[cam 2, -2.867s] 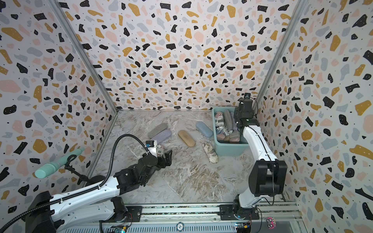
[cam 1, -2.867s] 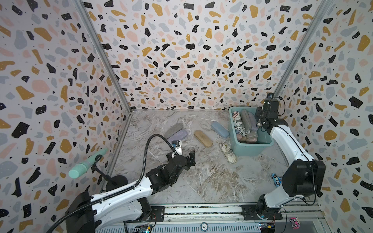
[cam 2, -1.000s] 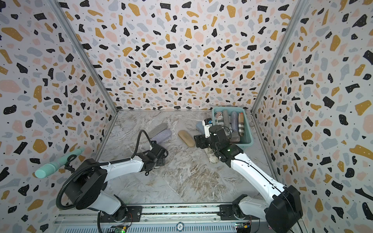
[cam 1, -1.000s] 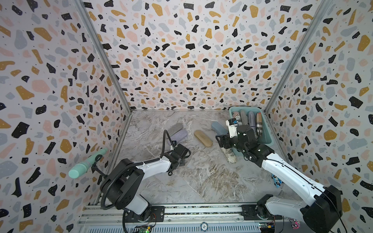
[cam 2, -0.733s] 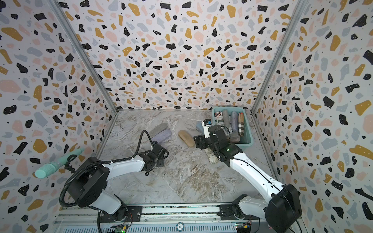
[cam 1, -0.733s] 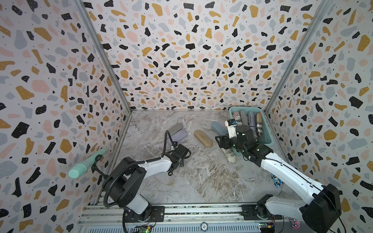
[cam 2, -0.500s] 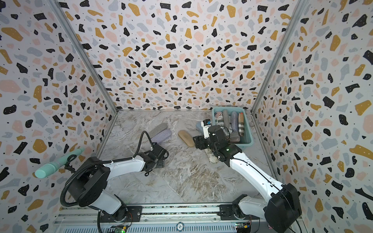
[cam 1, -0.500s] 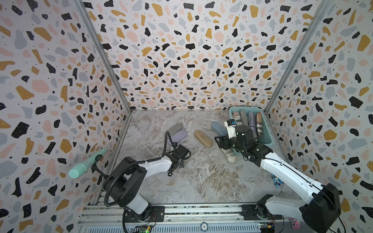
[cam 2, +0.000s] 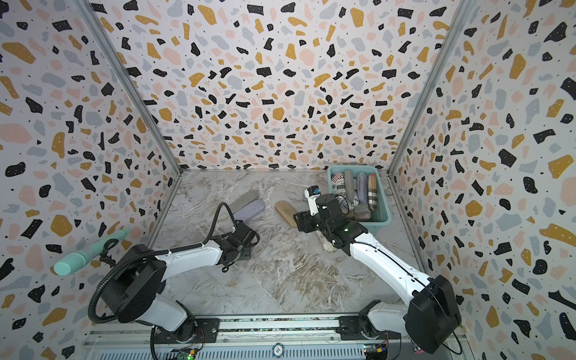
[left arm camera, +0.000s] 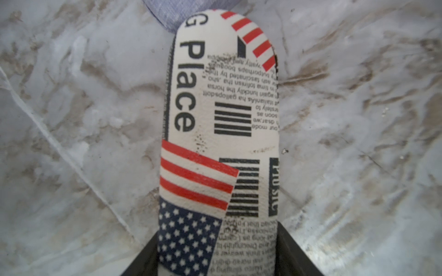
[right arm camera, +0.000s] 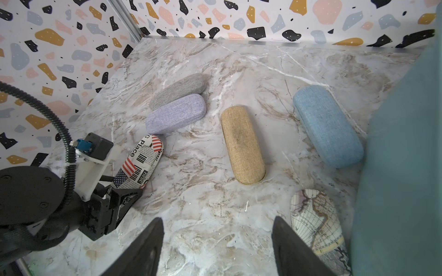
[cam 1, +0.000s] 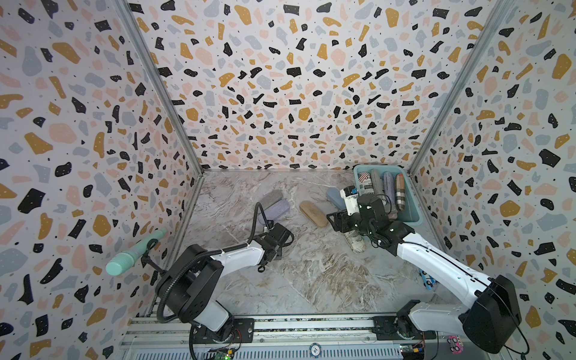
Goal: Put the glasses cases into the storage boxes
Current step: Pick up the glasses case at the center of the board.
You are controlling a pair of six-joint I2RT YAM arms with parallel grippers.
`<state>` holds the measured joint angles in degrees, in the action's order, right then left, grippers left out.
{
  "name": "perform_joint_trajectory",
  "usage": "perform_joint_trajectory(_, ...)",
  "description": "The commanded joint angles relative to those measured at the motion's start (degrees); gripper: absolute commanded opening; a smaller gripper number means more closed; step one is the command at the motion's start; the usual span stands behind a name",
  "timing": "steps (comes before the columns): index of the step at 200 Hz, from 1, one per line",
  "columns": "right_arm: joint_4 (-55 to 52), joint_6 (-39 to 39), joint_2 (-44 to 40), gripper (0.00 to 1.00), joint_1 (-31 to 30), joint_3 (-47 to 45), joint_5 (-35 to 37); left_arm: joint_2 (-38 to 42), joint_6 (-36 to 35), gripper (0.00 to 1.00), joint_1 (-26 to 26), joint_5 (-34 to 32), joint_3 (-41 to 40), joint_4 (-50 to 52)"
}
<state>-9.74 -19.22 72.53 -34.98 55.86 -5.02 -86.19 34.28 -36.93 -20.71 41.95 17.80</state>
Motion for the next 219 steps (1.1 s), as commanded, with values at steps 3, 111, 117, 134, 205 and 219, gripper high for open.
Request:
perform_joint_trajectory(3, 0.97, -0.72, 1.23, 0.72, -1.06, 2.83, -1.2, 5.91, -2.13, 0.58, -0.33, 4.55, -0.82, -3.14)
perform_joint_trajectory(111, 15.52, -14.38, 9.8, 0.77, -2.89, 1.81, -15.81, 16.17, -3.68, 0.58, -1.28, 23.49, -10.12, -27.57)
perform_joint_trajectory(117, 16.64, -15.13, 10.26, 0.78, -3.13, 1.72, -16.5, 16.06, -3.38, 0.58, -1.43, 24.17, -10.24, -28.54)
perform_joint_trajectory(134, 18.2, -16.42, 11.84, 0.78, -3.78, 1.95, -16.81, 15.72, -2.66, 0.58, -1.66, 25.31, -10.06, -30.12)
perform_joint_trajectory(205, 22.51, -21.05, 17.05, 0.69, -4.74, 1.96, -19.66, 15.24, 0.87, 0.58, -2.8, 28.48, -8.6, -37.33)
perform_joint_trajectory(219, 23.77, -21.77, 17.49, 0.67, -4.76, 1.52, -20.68, 15.08, 1.12, 0.58, -3.13, 28.9, -8.1, -37.97)
